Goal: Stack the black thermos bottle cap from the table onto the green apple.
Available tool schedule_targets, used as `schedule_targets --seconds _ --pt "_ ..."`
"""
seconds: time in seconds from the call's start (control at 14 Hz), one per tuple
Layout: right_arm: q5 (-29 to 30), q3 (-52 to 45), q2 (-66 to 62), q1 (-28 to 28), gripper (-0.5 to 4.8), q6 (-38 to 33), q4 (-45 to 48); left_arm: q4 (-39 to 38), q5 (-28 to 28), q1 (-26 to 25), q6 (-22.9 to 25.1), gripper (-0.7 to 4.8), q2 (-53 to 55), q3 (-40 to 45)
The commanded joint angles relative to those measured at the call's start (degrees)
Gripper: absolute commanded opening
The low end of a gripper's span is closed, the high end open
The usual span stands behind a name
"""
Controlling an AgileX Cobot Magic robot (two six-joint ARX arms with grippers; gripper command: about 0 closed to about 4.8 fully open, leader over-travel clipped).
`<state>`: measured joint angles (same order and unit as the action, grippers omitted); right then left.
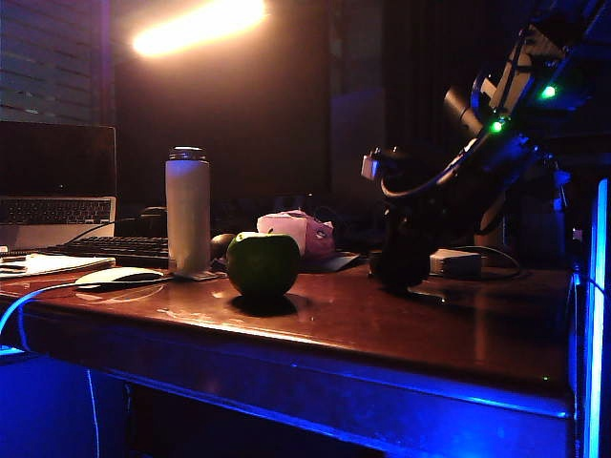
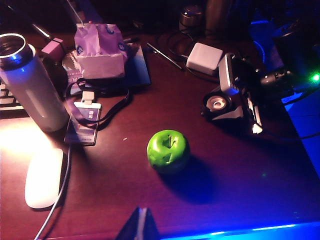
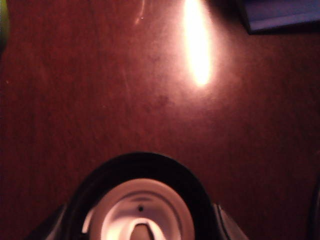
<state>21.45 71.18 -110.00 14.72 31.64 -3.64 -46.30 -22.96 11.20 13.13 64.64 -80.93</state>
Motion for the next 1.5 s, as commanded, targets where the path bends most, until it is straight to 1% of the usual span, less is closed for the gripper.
schedule_targets --seconds 0.07,0.21,0.36,0.5,0.64,0.79,0.93,1.07,1.5 --pt "0.35 0.37 3.39 0.11 1.89 -6.91 2.45 0.11 -0.42 0.07 -0.02 -0.03 -0.15 -0.33" --pt "-0.46 0.9 6.25 0.68 1.89 -11.08 2.51 0.13 -0.42 0.07 -0.02 -0.03 -0.15 -0.33" --pt "-2.54 4.04 6.8 2.91 1.89 -12.15 0.66 0.17 -0.42 0.07 -0.02 -0.03 -0.15 -0.33" --pt "-2.47 9.01 6.69 6.12 1.89 -12.15 -3.17 0.17 -0.42 0.07 -0.02 -0.03 -0.15 -0.35" --pt "-2.47 13.49 6.67 9.22 1.88 -13.07 -4.0 0.33 -0.42 0.07 -0.02 -0.03 -0.15 -0.35" --pt "-2.03 17.03 5.77 10.82 1.88 -15.54 -4.17 0.28 -0.42 0.07 -0.04 -0.03 -0.15 -0.35" --pt "-1.36 20.74 3.1 11.41 1.88 -19.65 -4.85 0.17 -0.42 0.07 -0.04 -0.03 -0.15 -0.35" --pt "-0.11 23.06 0.92 11.98 1.88 -19.69 -8.02 0.17 -0.42 0.07 -0.02 -0.03 -0.15 -0.33" --pt "0.74 22.99 -1.64 14.58 1.88 -19.15 -11.19 0.2 -0.42 0.07 -0.02 -0.03 -0.15 -0.33"
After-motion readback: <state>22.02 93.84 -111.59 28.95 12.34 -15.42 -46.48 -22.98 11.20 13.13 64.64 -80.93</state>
